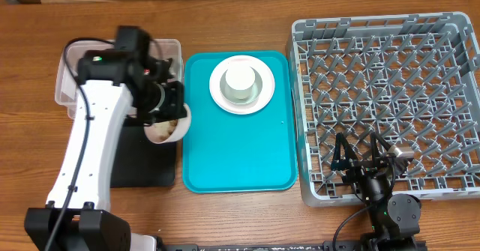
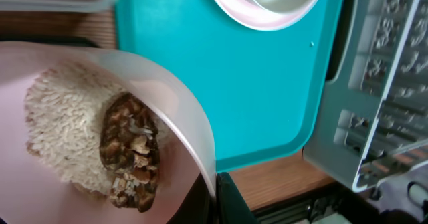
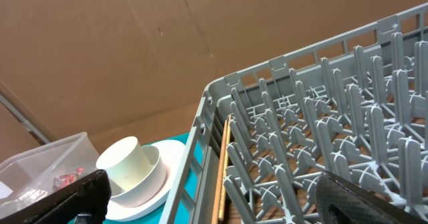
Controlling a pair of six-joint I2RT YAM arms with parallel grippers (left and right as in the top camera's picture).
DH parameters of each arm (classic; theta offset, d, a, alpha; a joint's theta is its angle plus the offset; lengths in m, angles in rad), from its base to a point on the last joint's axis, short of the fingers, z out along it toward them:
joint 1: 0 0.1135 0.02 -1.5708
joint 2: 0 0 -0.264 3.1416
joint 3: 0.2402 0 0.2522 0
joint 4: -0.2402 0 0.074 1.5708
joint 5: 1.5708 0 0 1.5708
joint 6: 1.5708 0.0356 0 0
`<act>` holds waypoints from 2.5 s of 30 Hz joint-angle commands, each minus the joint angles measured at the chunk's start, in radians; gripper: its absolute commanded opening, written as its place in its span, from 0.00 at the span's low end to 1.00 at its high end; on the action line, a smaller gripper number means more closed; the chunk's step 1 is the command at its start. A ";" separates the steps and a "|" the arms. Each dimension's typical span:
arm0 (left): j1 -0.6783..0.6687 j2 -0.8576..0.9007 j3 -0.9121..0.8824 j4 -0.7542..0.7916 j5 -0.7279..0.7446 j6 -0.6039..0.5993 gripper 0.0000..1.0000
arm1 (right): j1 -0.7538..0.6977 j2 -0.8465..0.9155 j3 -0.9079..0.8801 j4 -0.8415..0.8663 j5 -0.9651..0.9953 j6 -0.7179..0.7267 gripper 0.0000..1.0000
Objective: Sort waste into correct bins and load items into the dishwasher
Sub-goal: 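Lift the pink plate and carry it left over the black tray, then tilt the pink plate to dump food scraps onto the black tray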
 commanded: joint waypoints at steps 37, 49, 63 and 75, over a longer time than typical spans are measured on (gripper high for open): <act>0.768 -0.020 -0.519 0.365 0.984 0.309 0.04 | 0.006 -0.008 -0.010 0.006 0.007 0.008 1.00; 0.829 -0.016 -0.519 0.381 1.056 0.252 0.04 | 0.006 -0.008 -0.010 0.006 0.007 0.008 1.00; 0.857 -0.015 -0.520 0.372 1.180 0.215 0.04 | 0.006 -0.008 -0.010 0.006 0.007 0.008 1.00; 0.857 -0.015 -0.519 0.286 1.180 0.216 0.04 | 0.006 -0.008 -0.010 0.006 0.007 0.008 1.00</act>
